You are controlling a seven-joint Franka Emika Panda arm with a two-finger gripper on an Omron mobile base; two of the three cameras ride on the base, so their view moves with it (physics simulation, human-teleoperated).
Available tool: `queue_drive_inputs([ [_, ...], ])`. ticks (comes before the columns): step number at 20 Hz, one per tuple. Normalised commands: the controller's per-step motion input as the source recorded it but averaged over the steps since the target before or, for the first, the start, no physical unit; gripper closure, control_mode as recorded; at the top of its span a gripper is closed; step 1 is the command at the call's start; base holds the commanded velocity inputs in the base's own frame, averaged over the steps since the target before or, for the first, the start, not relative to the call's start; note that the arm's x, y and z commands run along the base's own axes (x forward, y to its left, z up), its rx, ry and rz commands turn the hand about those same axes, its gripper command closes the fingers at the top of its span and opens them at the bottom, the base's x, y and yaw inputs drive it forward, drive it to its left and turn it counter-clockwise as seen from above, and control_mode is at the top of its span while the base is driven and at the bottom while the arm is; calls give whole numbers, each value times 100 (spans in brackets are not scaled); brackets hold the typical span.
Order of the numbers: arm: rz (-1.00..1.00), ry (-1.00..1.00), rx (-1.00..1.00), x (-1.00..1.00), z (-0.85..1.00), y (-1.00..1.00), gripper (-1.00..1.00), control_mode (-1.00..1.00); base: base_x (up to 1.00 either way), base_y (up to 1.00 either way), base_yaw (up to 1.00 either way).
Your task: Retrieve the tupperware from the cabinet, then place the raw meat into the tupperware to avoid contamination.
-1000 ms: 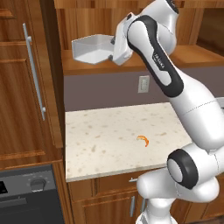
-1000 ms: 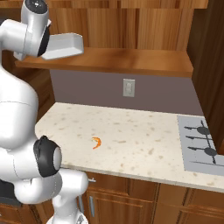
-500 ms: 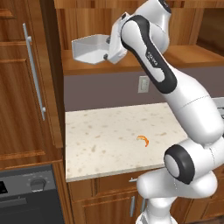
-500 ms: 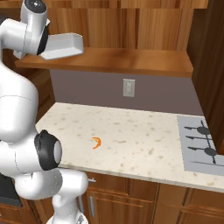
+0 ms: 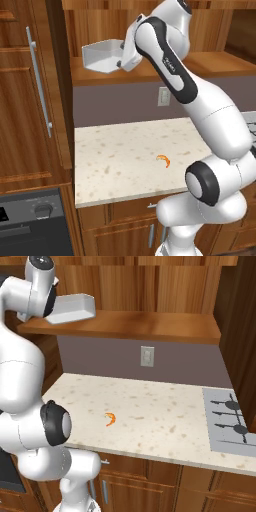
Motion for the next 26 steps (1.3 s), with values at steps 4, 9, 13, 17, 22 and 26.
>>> queue_drive_inputs([
  [4, -3, 1, 0, 14, 0, 0, -100, -100, 0, 0, 0],
  [9, -3, 2, 0, 16, 0, 0, -100, -100, 0, 0, 0],
  [13, -3, 2, 0, 14, -1, 2, -100, -100, 0, 0, 0],
  [17, -3, 1, 0, 16, -3, 8, -100, -100, 0, 0, 0],
  [22, -3, 0, 0, 21, -1, 17, -100, -100, 0, 0, 0],
  [26, -4, 0, 0, 21, -1, 23, -100, -100, 0, 0, 0],
])
